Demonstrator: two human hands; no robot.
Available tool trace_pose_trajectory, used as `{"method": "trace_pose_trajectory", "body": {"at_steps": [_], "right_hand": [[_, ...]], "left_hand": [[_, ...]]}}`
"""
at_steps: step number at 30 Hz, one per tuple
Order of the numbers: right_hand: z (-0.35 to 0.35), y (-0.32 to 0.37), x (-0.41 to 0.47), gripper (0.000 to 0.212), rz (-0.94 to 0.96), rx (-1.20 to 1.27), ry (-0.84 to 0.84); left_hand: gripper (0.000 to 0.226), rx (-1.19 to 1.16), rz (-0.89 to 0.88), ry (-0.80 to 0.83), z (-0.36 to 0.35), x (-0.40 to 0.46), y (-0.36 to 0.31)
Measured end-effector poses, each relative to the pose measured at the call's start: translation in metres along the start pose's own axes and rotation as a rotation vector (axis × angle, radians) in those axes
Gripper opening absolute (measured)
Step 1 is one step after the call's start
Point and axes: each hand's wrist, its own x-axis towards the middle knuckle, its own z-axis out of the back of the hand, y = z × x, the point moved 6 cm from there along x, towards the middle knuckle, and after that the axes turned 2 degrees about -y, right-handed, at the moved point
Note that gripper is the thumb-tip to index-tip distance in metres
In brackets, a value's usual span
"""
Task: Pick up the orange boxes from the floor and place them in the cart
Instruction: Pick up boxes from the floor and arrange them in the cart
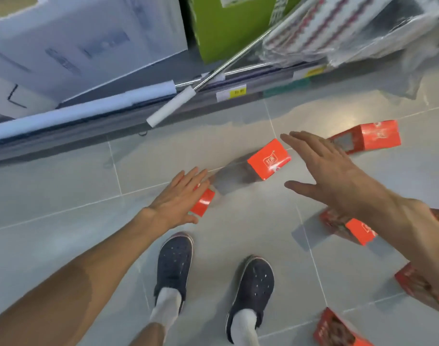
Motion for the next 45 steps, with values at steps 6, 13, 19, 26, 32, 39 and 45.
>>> {"method": "trace_pose_trajectory", "body": {"at_steps": [6, 13, 19, 26, 32, 39, 45], "right_hand": [[-0.070, -0.017, 0.005, 0.096, 0.056, -0.014, 0.029], [-0.081, -0.022, 0.012, 0.106, 0.049, -0.133, 0.127], [-0.096, -0.043, 0.059, 0.108, 0.021, -0.281, 0.207], [-0.161, -0.066, 0.110, 0.109, 0.063, -0.566, 0.334], [-0.164, -0.062, 0.110, 0.089, 0.109, -0.522, 0.242], [-0.030, 0.004, 0.075, 0.084, 0.095, -0.344, 0.137], [0.158, 0.102, 0.034, 0.094, 0.152, -0.250, 0.086]], "left_hand": [[0.099, 0.250, 0.006, 0.082, -0.063, 0.038, 0.007], [0.080, 0.091, 0.036, -0.112, -0.026, 0.011, 0.007], [0.081, -0.012, 0.073, -0.176, -0.002, -0.012, 0.021], [0.086, -0.107, 0.136, -0.254, -0.026, -0.003, 0.042], [0.089, -0.125, 0.175, -0.281, -0.023, -0.016, 0.045], [0.097, -0.185, 0.246, -0.311, 0.080, -0.069, 0.038], [0.106, -0.275, 0.361, -0.420, 0.238, -0.157, 0.023]]}}
